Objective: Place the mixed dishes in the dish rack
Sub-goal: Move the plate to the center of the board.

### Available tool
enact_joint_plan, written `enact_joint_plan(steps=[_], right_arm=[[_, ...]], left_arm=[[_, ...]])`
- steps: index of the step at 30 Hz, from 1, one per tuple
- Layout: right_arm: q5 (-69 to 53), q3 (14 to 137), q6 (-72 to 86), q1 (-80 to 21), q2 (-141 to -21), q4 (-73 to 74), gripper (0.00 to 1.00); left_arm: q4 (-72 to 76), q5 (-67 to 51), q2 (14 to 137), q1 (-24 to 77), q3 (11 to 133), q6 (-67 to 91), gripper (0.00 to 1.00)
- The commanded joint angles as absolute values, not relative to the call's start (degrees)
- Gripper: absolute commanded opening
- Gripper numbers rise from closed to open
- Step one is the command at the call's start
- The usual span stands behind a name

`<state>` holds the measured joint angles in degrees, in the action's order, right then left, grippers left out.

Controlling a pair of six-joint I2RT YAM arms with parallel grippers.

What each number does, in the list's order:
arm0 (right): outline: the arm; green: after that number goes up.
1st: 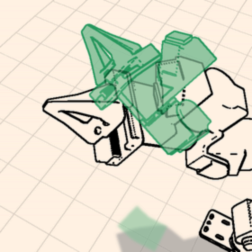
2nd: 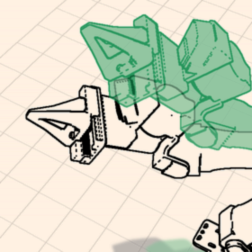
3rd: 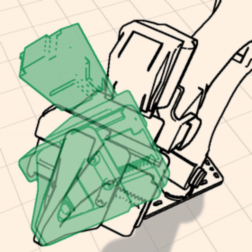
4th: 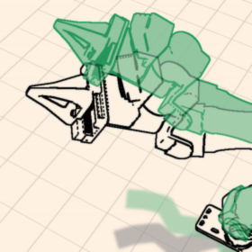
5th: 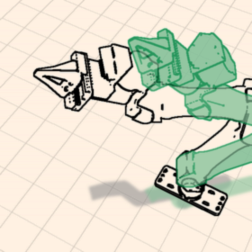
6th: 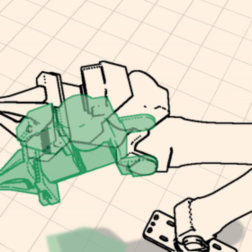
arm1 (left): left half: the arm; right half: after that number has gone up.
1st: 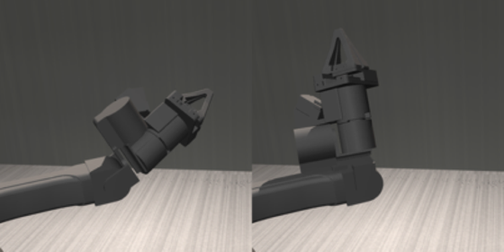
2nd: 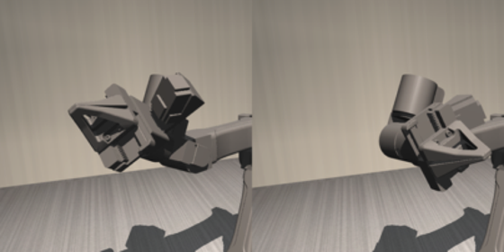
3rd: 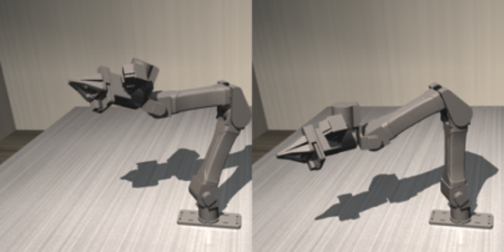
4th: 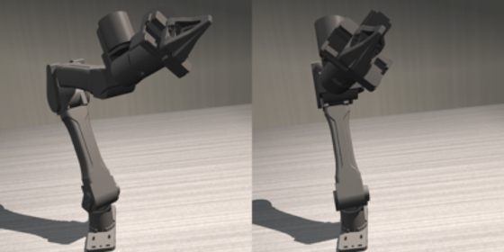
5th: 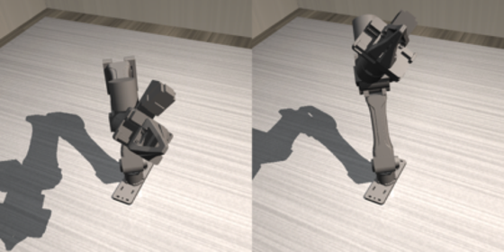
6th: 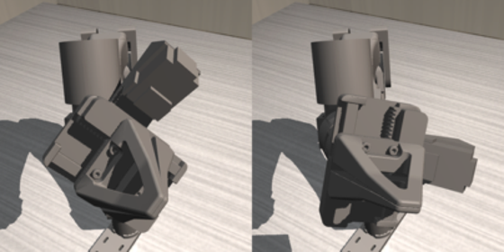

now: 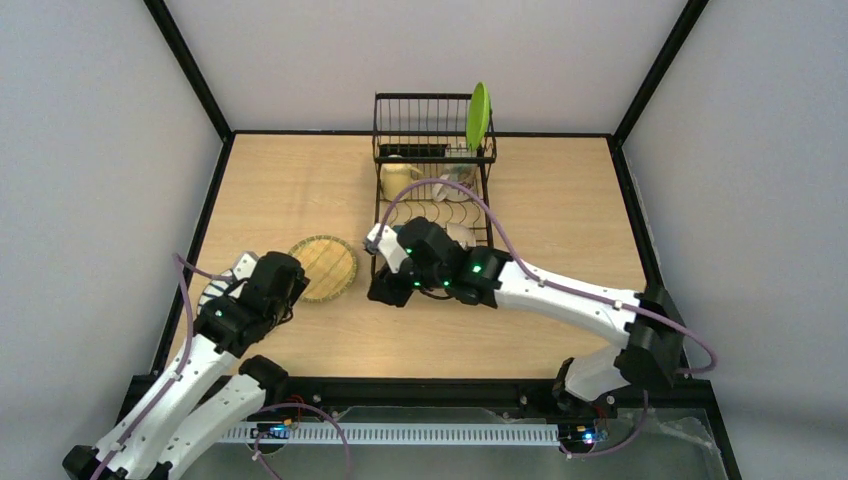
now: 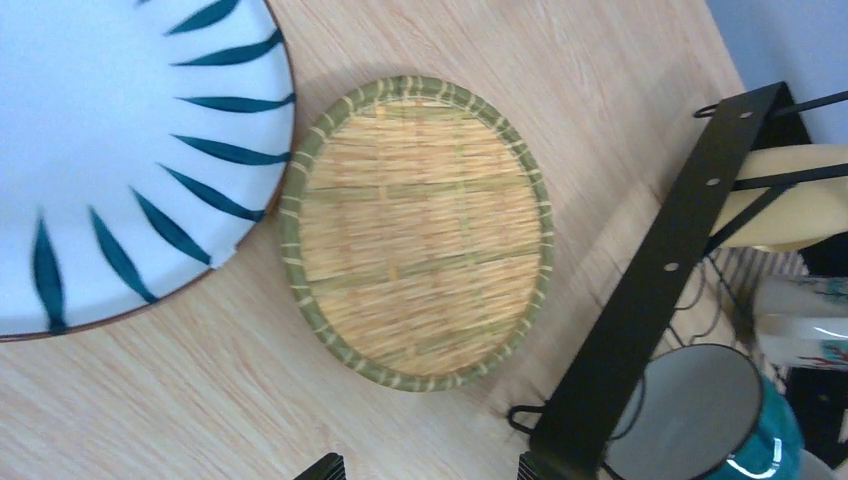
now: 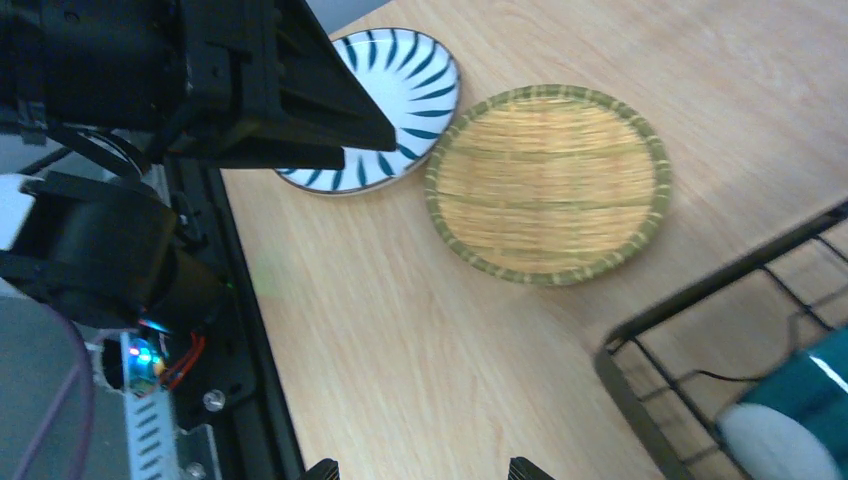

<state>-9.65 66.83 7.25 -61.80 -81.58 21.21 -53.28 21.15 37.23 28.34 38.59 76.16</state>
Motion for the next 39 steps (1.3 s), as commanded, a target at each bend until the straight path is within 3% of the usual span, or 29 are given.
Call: enact_joint_plan(steps=[1, 9, 28, 39], right_arm=[[-13.0, 70.5, 13.6, -64.0, -86.9, 18.8, 0.96], [-13.8, 68.3, 25.6, -65.0, -92.6, 13.4, 0.95], [-12.5, 67.6, 30.4, -65.0, -100.5, 6.8, 0.95], [-11.2, 64.0, 41.7, -65.0, -106.1, -8.5, 0.97]], left_arm=[[-57.8, 24.4, 37.6, 28.7, 40.2, 74.0, 0.99], [-56.0, 24.7, 42.2, 28.6, 40.3, 71.7, 0.99], [-48.1, 26.5, 62.4, 25.7, 45.5, 63.5, 0.99], [-48.7, 20.5, 55.9, 20.0, 45.1, 56.4, 0.99]])
